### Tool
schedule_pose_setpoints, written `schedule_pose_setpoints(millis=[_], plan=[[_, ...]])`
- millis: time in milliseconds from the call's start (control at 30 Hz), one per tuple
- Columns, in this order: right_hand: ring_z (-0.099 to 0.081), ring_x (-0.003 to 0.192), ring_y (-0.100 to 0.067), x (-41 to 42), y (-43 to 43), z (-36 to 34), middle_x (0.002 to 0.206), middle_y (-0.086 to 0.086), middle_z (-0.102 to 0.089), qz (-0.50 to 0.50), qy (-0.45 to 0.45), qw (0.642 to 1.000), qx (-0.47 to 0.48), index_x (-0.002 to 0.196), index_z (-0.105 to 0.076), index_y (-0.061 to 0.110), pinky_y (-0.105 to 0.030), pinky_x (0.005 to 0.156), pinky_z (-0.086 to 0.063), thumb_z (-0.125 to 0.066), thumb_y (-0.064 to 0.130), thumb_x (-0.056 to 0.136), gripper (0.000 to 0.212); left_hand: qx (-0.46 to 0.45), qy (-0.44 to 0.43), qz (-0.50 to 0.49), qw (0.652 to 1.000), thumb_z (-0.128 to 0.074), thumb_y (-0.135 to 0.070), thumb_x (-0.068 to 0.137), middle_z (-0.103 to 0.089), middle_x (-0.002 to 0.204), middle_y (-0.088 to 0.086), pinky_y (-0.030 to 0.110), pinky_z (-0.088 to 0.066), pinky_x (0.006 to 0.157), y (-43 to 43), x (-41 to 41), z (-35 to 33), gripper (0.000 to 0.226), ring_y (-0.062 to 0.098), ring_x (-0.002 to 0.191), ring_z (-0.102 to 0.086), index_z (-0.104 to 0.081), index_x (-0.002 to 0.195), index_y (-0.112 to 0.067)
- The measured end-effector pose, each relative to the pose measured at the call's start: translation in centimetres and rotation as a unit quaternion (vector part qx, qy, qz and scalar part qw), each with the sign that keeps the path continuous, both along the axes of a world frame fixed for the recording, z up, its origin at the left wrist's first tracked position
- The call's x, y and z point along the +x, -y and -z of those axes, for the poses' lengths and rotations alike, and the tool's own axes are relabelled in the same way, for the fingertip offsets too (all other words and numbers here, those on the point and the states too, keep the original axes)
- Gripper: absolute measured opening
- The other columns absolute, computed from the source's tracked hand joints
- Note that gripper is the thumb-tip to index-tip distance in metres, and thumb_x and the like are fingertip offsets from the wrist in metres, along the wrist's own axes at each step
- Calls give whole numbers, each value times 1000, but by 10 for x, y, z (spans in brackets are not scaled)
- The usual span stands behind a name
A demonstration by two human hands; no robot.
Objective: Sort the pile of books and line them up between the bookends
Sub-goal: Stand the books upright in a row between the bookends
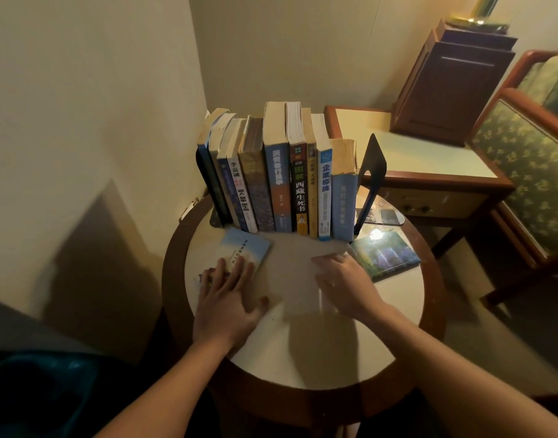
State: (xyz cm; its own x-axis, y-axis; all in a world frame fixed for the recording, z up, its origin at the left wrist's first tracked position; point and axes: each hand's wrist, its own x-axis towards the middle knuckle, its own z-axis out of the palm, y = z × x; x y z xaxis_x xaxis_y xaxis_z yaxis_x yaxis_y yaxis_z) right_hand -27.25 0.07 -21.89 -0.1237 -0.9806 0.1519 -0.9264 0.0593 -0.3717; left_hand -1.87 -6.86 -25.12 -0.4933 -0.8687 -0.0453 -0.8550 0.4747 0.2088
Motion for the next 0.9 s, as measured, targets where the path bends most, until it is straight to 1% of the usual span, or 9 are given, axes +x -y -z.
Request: schedule_pose_setpoints(millis=[100, 233, 300, 367, 467, 533, 700, 833, 900], plan=[[-53, 120, -34, 22, 7, 3, 135, -7, -63, 7, -4, 999, 37, 135, -60, 18, -44, 99, -50, -57, 33, 90, 48, 17, -28, 32, 999, -13, -77, 89, 8, 164, -19, 44, 11, 124, 0, 4, 2, 75, 12, 151, 22, -5, 156, -46], [-51, 120, -43, 40, 11, 6, 132, -15, -63, 49, 24, 997, 53, 146, -48, 15, -46, 99, -48, -54, 36, 92, 58, 49, -101, 98, 989, 3, -66, 94, -4, 160, -28, 36, 14, 123, -10, 5, -3, 63, 0, 150, 16, -16, 152, -49], [-50, 119, -40, 50, 10, 5, 130, -15, -63, 75, 41, 995, 55, 148, -45, 14, -44, 99, -46, -53, 32, 94, 57, 60, -91, 136, 985, -4, -58, 99, 1, 156, -32, 30, 17, 122, -16, 5, -4, 54, -1, 149, 17, -12, 151, -49], [-50, 117, -37, 61, 6, 4, 128, -15, -62, 91, 42, 993, 64, 143, -49, 13, -43, 100, -44, -53, 31, 93, 54, 36, -62, 151, 986, -8, -53, 99, 9, 161, -23, 34, 15, 123, -18, 4, 0, 57, 8, 151, 22, -3, 155, -43], [-48, 118, -33, 77, 1, 1, 125, -13, -57, 107, 100, 984, 102, 142, -49, 14, -42, 103, -42, -59, 32, 93, 53, 0, 1, 49, 999, -9, -62, 95, 38, 158, -1, 48, 15, 123, -22, -1, 2, 77, 28, 145, 38, 28, 153, -27], [-52, 115, -29, 81, 1, -2, 121, -11, -58, 119, 167, 972, 111, 141, -50, 17, -42, 100, -47, -63, 31, 92, 53, 10, 23, -5, 1000, -12, -73, 93, 45, 154, 6, 49, 17, 121, -25, -4, 1, 88, 36, 143, 37, 38, 148, -24], [-60, 108, -14, 82, -7, -15, 124, -3, -60, 178, 389, 901, 70, 138, -51, 24, -34, 92, -57, -70, 18, 90, 53, 45, 7, 31, 998, -2, -78, 81, 38, 157, 5, 48, 17, 120, -27, -5, -3, 93, 38, 145, 32, 39, 145, -25], [-60, 103, -11, 79, -19, -18, 126, 3, -56, 209, 413, 886, 21, 144, -47, 34, -32, 86, -60, -70, 16, 89, 62, 67, -28, 47, 996, 3, -81, 83, 39, 157, 1, 50, 16, 121, -41, -22, -4, 91, 34, 144, 34, 39, 146, -26], [-61, 91, -9, 72, -27, -26, 119, 6, -55, 188, 412, 891, 19, 150, -40, 37, -27, 75, -61, -66, 12, 94, 67, 70, -47, 54, 995, -12, -72, 94, 38, 158, 0, 51, 12, 123, -45, -33, -4, 86, 31, 145, 33, 32, 151, -25]])
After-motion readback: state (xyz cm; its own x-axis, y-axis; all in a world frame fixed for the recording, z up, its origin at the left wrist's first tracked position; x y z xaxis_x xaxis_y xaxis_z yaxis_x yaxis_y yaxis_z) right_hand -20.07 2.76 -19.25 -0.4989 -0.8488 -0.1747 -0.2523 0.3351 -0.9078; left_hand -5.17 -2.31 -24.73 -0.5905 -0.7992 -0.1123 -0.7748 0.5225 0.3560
